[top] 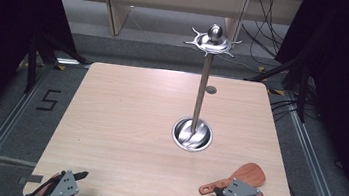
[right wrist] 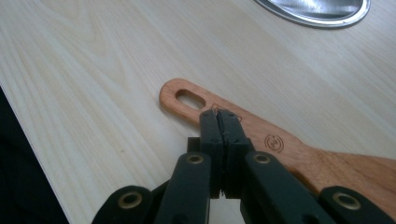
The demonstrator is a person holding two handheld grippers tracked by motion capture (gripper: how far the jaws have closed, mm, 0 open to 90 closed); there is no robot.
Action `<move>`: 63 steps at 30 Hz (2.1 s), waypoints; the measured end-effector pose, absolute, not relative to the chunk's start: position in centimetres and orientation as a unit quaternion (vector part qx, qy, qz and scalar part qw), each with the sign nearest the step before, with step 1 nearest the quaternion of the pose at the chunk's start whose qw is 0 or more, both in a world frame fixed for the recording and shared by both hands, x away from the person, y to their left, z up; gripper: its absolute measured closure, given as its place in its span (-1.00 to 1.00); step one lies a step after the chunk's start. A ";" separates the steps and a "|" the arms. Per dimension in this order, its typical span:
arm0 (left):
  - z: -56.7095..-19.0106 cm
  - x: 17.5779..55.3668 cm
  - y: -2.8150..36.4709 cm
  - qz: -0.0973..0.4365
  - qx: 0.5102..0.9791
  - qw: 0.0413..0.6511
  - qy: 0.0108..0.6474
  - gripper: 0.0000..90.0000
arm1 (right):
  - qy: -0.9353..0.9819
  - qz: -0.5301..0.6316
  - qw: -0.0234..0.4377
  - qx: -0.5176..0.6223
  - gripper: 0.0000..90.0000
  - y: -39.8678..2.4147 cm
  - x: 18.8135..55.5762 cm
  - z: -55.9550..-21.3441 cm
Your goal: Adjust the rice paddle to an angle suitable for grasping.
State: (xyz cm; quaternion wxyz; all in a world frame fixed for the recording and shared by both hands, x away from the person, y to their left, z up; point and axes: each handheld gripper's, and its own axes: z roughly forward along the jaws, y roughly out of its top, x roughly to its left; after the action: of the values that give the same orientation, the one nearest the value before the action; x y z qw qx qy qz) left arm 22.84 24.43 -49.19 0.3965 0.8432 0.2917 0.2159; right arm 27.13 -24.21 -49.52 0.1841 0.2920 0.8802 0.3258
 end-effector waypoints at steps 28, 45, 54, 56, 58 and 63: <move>-49.2 22.7 24.3 0.210 0.842 0.401 0.294 -0.64 | 0.882 0.305 0.169 0.317 0.99 -22.3 33.3 -50.3; -49.0 22.7 24.5 0.213 0.848 0.393 0.286 -0.64 | 0.863 0.284 0.180 0.376 0.98 -23.9 37.9 -50.1; -49.1 22.7 24.4 0.206 0.846 0.395 0.293 -0.64 | 0.846 0.273 0.180 0.421 0.97 -25.4 39.3 -49.8; -49.1 22.7 24.4 0.207 0.849 0.393 0.285 -0.64 | 0.842 0.268 0.182 0.432 0.96 -25.9 39.8 -49.8; -49.2 22.7 24.3 0.209 0.845 0.394 0.295 -0.64 | 0.839 0.267 0.179 0.439 0.96 -26.2 40.2 -49.7; -49.2 22.7 24.4 0.208 0.847 0.395 0.289 -0.64 | 0.834 0.261 0.182 0.451 0.96 -26.8 40.6 -49.6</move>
State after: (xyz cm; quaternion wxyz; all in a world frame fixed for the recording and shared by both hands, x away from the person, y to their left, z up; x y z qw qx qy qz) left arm 22.71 24.42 -49.16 0.3953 0.8467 0.2894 0.2078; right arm 40.62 -26.78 -49.61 0.1820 0.4506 0.8340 0.2613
